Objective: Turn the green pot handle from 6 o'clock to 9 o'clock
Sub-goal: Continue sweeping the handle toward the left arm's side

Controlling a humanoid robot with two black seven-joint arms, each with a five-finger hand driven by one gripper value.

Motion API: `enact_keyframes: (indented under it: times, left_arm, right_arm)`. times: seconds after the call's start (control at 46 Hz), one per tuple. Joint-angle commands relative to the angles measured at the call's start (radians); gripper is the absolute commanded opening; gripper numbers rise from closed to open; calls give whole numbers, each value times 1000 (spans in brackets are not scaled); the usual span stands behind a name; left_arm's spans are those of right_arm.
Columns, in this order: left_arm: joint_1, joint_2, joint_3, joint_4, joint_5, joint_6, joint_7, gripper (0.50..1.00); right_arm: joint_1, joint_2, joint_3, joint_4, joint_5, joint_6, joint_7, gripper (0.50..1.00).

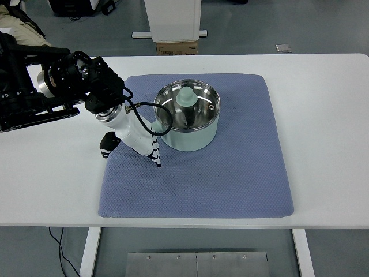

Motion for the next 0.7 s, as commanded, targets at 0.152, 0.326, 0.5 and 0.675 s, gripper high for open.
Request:
enact_keyframes:
  times: [0.152,0.326,0.5,0.675]
  left_arm:
    - [-2,0,9,24,17,0,0,1000]
    - [-2,0,18,53,29,3,0,1000]
    - [-2,0,21,83,43,5,0,1000]
    - [-8,0,21,102,54,6,0,1000]
  right_arm:
    - [0,0,0,0,0,0,0,1000]
    - [0,0,0,0,0,0,0,1000]
    - [0,0,0,0,0,0,0,1000]
    - [0,0,0,0,0,0,0,1000]
